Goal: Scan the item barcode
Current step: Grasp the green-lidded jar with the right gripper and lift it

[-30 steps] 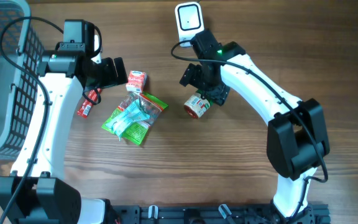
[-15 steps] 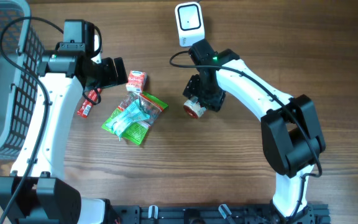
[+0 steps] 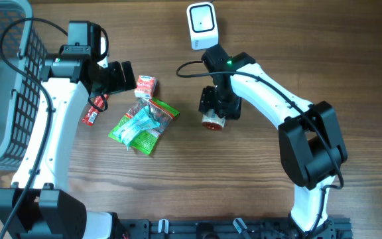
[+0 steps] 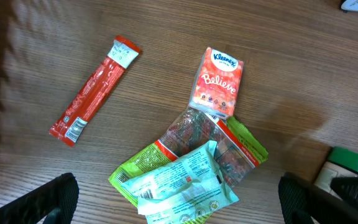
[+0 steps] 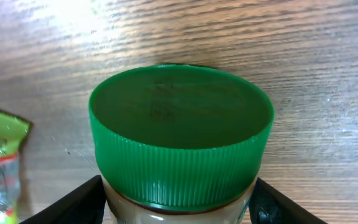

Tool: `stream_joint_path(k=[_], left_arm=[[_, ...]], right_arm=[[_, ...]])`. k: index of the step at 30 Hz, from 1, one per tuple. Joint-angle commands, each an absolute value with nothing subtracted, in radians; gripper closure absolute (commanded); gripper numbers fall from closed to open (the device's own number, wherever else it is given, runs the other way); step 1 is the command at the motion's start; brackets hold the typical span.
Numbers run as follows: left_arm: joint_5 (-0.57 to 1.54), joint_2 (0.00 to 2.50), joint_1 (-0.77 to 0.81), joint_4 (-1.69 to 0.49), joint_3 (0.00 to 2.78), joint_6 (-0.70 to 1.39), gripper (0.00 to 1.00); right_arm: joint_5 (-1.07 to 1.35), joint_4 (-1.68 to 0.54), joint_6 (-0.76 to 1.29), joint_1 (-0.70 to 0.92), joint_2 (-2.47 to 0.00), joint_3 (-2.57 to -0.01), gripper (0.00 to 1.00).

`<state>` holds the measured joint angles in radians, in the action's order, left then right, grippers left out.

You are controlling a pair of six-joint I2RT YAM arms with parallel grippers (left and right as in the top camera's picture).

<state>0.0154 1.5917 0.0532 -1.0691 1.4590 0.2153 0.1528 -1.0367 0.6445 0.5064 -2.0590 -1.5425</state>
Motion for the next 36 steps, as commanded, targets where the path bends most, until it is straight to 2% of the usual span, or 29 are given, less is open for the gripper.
stream_joint_path(k=[1, 9, 20, 26, 30, 34, 36], left_arm=[[0.01, 1.592, 0.054, -1.067, 1.459, 0.218, 0.0], [0.01, 1.592, 0.054, -1.067, 1.459, 0.218, 0.0], [0.01, 1.592, 0.054, -1.067, 1.459, 0.218, 0.0], [0.01, 1.592, 0.054, -1.067, 1.459, 0.218, 0.0], [0.01, 1.592, 0.054, -1.067, 1.459, 0.218, 0.0], [0.01, 1.592, 0.054, -1.067, 1.459, 0.218, 0.0], [0.01, 1.592, 0.054, -1.067, 1.459, 0.218, 0.0]], right_arm=[[0.153, -1.064, 0.549, 0.519, -2.074, -1.536, 0.28], [0.147, -1.106, 0.496, 0.54, -2.074, -1.536, 0.24], [0.044, -1.236, 0.498, 0.612, -2.073, -1.536, 0.29], [0.043, -1.201, 0.492, 0.61, -2.073, -1.537, 0.21], [0.044, -1.159, 0.429, 0.609, -2.073, -1.537, 0.19], [0.03, -1.151, 0.328, 0.608, -2.073, -1.537, 0.1], [-0.007, -1.148, 0.339, 0.608, -2.073, -1.537, 0.1]])
